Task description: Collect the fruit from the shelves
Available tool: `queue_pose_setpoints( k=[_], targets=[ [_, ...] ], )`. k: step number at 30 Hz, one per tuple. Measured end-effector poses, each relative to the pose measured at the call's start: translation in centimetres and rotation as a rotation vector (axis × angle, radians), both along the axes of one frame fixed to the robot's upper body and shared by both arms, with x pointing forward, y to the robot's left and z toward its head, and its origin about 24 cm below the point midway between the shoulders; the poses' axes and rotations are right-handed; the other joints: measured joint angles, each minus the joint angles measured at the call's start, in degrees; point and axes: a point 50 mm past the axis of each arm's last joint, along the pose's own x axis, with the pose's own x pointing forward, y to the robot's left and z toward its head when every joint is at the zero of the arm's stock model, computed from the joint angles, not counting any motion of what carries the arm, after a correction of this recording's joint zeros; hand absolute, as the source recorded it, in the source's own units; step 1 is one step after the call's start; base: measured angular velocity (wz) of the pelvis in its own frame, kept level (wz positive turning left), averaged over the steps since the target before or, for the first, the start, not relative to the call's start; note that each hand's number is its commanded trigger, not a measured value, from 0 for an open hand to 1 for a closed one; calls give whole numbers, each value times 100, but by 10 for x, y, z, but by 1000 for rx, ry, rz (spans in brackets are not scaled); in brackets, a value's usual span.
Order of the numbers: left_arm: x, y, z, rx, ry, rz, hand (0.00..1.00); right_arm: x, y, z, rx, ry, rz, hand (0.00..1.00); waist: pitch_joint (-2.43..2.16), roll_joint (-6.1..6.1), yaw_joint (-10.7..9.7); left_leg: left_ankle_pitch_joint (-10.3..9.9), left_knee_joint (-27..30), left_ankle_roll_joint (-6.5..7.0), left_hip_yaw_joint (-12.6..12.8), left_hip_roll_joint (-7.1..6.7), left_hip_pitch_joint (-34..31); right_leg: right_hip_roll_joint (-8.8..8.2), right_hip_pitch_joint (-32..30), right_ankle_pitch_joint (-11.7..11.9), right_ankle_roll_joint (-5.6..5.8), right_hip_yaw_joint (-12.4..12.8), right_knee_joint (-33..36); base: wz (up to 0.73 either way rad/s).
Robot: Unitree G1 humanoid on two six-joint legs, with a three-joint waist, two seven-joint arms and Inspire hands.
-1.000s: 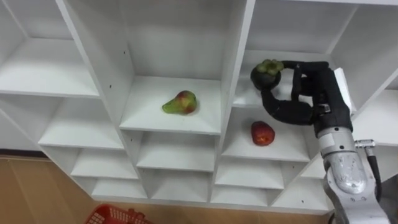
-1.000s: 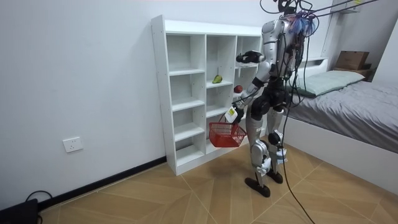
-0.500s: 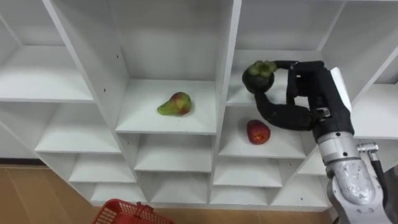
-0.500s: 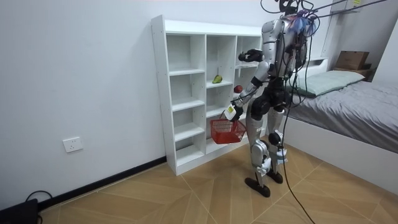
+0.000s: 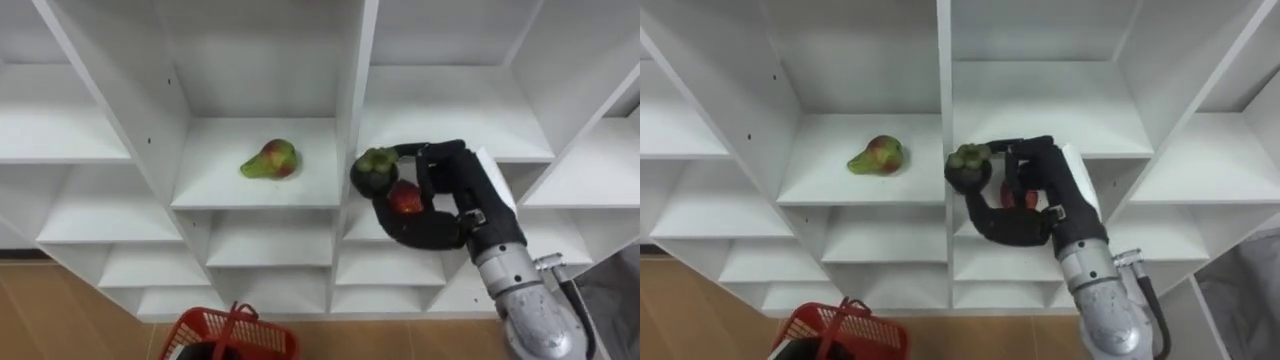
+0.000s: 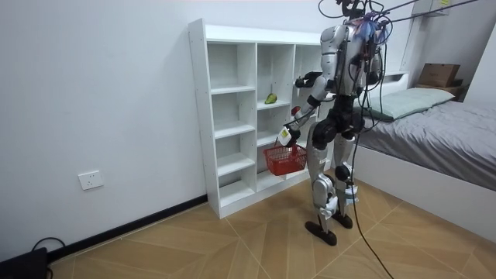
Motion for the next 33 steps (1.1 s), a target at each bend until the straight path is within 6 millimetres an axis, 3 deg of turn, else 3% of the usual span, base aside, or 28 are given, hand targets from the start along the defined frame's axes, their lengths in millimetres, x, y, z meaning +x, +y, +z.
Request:
queue_pose_setpoints(
  k=[10, 22, 33],
  targets=[
    [23, -6, 8, -32, -70, 37, 100, -7, 8, -39, -22, 181, 28, 100, 1, -8, 5, 1, 53, 1, 43, 9, -252, -7, -302, 25, -8, 19, 103, -4],
    [59, -17, 23, -32, -169, -42, 100, -2, 13, -58, -167, 239, 62, 100, 62, -85, -1, 3, 171, -1, 7, 31, -642, -35, -614, 78, -30, -42, 87, 1],
    [68, -23, 28, -33, -195, -88, 100, -3, 16, -78, -237, 302, 76, 100, 80, -54, 15, 3, 224, -1, -4, 36, -877, -43, -820, 88, -31, -84, 82, 0]
  ],
)
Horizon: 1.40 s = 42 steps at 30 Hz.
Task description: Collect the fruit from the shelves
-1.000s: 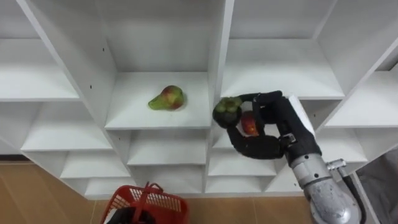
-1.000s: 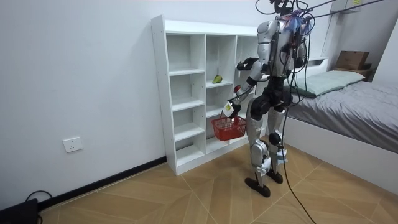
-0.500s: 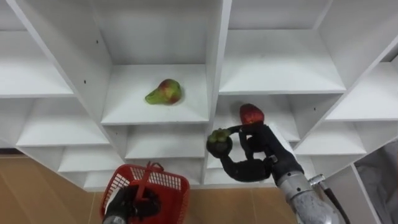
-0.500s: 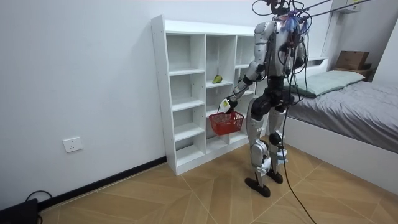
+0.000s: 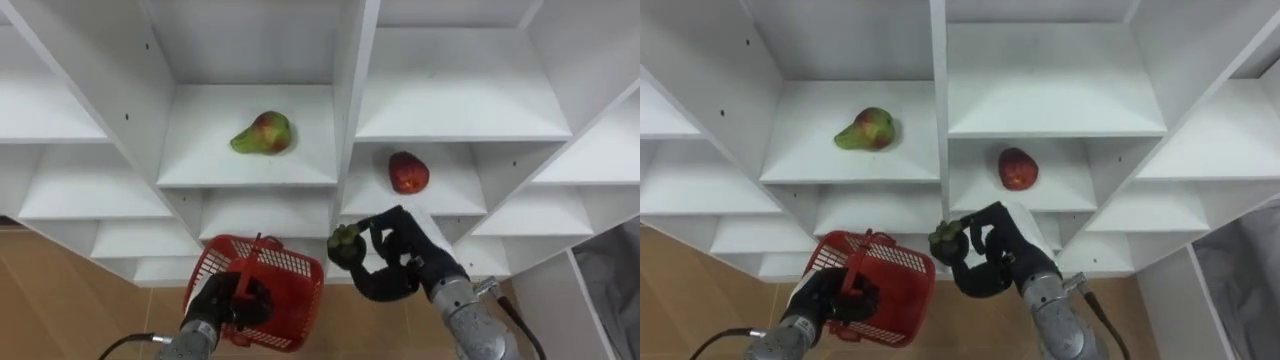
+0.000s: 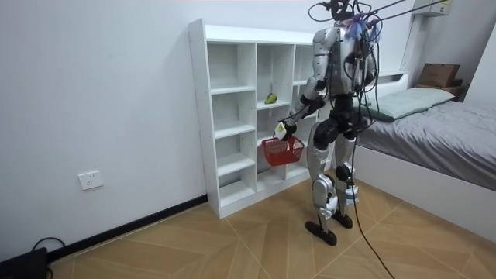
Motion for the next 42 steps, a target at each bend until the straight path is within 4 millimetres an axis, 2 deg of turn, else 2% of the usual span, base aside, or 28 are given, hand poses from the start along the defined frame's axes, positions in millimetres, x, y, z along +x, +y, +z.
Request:
queue_pose_setpoints(
  k=[6, 15, 23, 28, 42],
  targets=[
    [3, -1, 2, -5, -9, -8, 100, -1, -2, -6, -14, 25, -1, 100, 19, 38, 8, 0, 2, 0, -19, 5, -25, 0, -8, 0, 0, -55, -4, 1],
    [7, -10, 5, -24, -20, -89, 100, 0, 6, -16, -48, 64, 52, 100, 11, 56, 23, 1, 34, -1, -154, -11, -55, -24, 19, 0, 0, -209, -2, 8],
    [15, -14, 14, -41, -83, -127, 100, -2, 7, -22, -71, 91, 73, 100, -1, 81, 153, 1, 72, -1, -156, -14, -58, -29, 30, 0, 0, -218, 9, 0],
    [13, -17, 13, -47, -78, -143, 100, -4, 5, -32, -108, 136, 89, 100, -4, 88, 158, 1, 111, 0, -157, -18, -93, -35, 21, 0, 0, -225, 11, 0],
    [13, -33, 14, -87, -71, -261, 100, -4, 9, -32, -109, 156, 135, 100, -11, 108, 110, 2, 118, 1, -159, -19, -101, -35, 21, 1, -2, -214, 14, 0]
  ],
)
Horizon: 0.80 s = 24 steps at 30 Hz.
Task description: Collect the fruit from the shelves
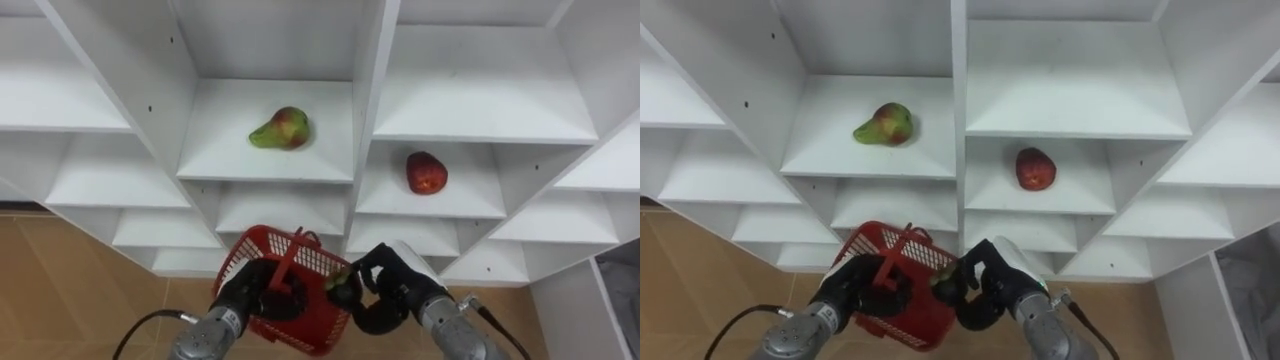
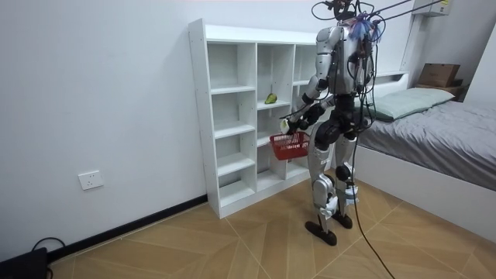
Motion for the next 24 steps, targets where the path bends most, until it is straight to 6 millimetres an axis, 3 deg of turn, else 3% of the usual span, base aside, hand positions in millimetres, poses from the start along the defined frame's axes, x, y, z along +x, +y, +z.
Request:
queue_pose_setpoints(
  k=[9, 10, 11, 12, 24],
  targets=[
    [1, -10, 4, 57, -30, -135, 100, -2, 5, -1, 4, 4, 20, 100, -2, -2, -5, 0, 2, 1, 8, 1, 4, 0, 1, 0, 0, 5, 1, 0],
    [1, -11, 4, 64, -31, -143, 100, -2, 5, -1, -1, 3, 23, 95, -2, -2, -3, 0, 3, 1, 16, 0, 4, -1, -2, 0, 0, 6, 6, 0],
    [1, -11, 4, 69, -32, -151, 100, -2, 5, -1, -6, 2, 26, 51, -2, -2, -11, 0, 4, 1, 15, 0, 4, -1, -3, 0, 0, 6, 6, 0],
    [1, -11, 4, 73, -31, -162, 100, -2, 5, -1, -13, 1, 31, 0, -1, -2, -14, 0, 5, 1, 13, 0, 3, 0, -3, 0, 0, 6, 7, 0],
    [4, -18, 8, 48, -52, -202, 100, 1, 7, 2, -3, -8, 42, 0, -5, 2, -113, 1, 8, 1, 3, 1, -6, 0, -13, 0, 0, 7, 9, 0]
  ],
)
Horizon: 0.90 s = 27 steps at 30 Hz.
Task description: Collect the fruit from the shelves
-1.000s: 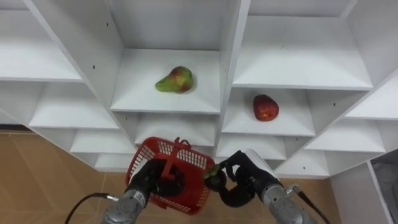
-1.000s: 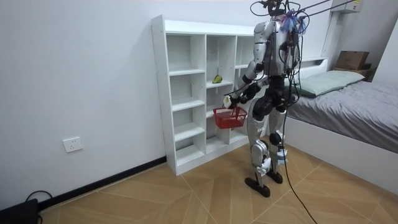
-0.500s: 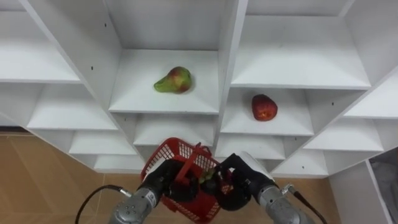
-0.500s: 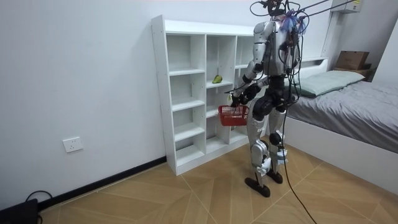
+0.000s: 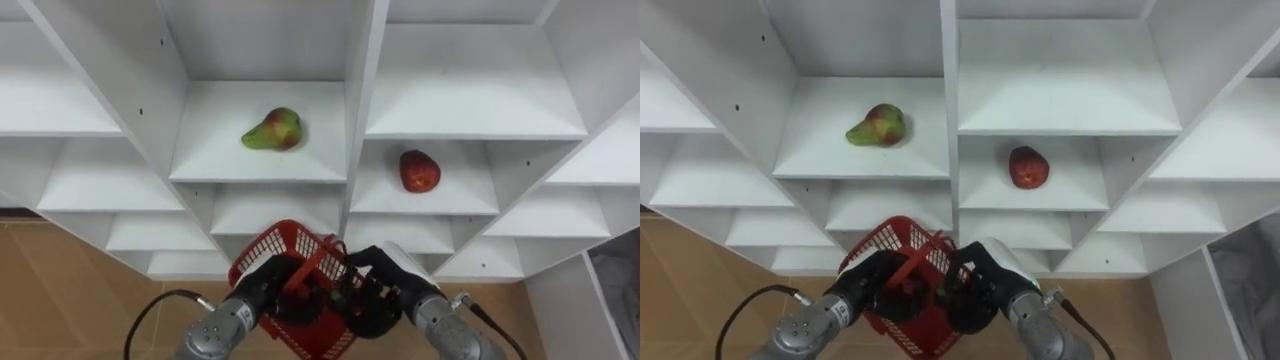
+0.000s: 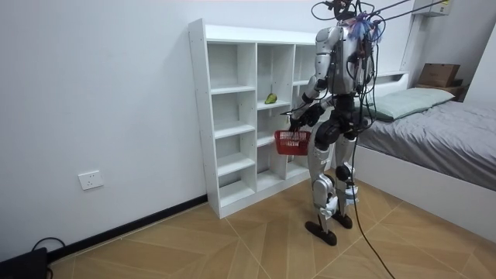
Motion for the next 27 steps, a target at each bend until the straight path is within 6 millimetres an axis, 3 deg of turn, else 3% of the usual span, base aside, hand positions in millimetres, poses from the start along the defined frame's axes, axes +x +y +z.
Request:
queue_pose_setpoints(
  k=[27],
  targets=[
    [3, 1, 5, 1, -19, -48, 100, -1, -3, -1, -2, 3, -5, 0, -3, -12, -5, 0, -41, 0, 1, 1, 142, 6, 130, 1, -1, 0, -29, 0]
  ],
)
